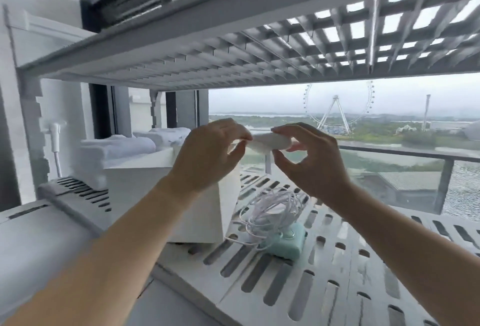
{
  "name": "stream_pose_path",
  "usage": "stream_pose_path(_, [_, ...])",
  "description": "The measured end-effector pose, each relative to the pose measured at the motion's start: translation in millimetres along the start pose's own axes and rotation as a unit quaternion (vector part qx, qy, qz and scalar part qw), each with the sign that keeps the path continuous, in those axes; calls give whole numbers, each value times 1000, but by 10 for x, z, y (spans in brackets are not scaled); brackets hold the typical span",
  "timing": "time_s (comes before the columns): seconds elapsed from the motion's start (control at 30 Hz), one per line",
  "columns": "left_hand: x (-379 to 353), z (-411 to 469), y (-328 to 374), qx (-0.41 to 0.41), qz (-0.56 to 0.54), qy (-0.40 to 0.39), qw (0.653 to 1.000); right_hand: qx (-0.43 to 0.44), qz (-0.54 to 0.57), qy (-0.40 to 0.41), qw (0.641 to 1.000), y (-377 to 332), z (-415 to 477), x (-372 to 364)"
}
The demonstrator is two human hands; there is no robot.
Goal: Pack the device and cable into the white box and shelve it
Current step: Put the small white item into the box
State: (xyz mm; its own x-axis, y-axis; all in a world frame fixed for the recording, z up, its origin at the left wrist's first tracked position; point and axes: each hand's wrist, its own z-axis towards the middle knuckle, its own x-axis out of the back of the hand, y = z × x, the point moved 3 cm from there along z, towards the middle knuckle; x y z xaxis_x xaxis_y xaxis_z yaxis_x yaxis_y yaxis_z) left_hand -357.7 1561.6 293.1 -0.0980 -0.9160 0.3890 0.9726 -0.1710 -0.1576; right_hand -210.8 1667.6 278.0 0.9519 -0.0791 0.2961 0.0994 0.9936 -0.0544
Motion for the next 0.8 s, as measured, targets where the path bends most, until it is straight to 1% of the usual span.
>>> stream_pose_path(0.1, [193,-4,-413,19,5,2,1000,8,6,7,1000,-95,244,-355])
stream_pose_path(0.23, [322,-125,-965,46,31,-29,998,5,1,-24,1000,-201,476,-902])
stream_pose_path(0.33, [348,-204,-1369,70,22,-36,997,7,-11,-45,999,-227,588,-1247])
stream_pose_path(0.43, [269,-211,-1677,75,6,-54,996,-3,-40,-54,998,-210,677,-1471])
stream_pose_path(0.57, [82,-217,-1892,79,-15,-87,993,-13,-92,-91,991,-182,768,-1651])
stream_pose_path(0.67, [-51,-290,-1913,67,-19,-131,989,-45,-133,-125,982,-163,769,-1741])
stream_pose_path(0.8, [-24,-396,-1816,54,-44,-131,989,-63,-148,-179,971,-227,653,-1754])
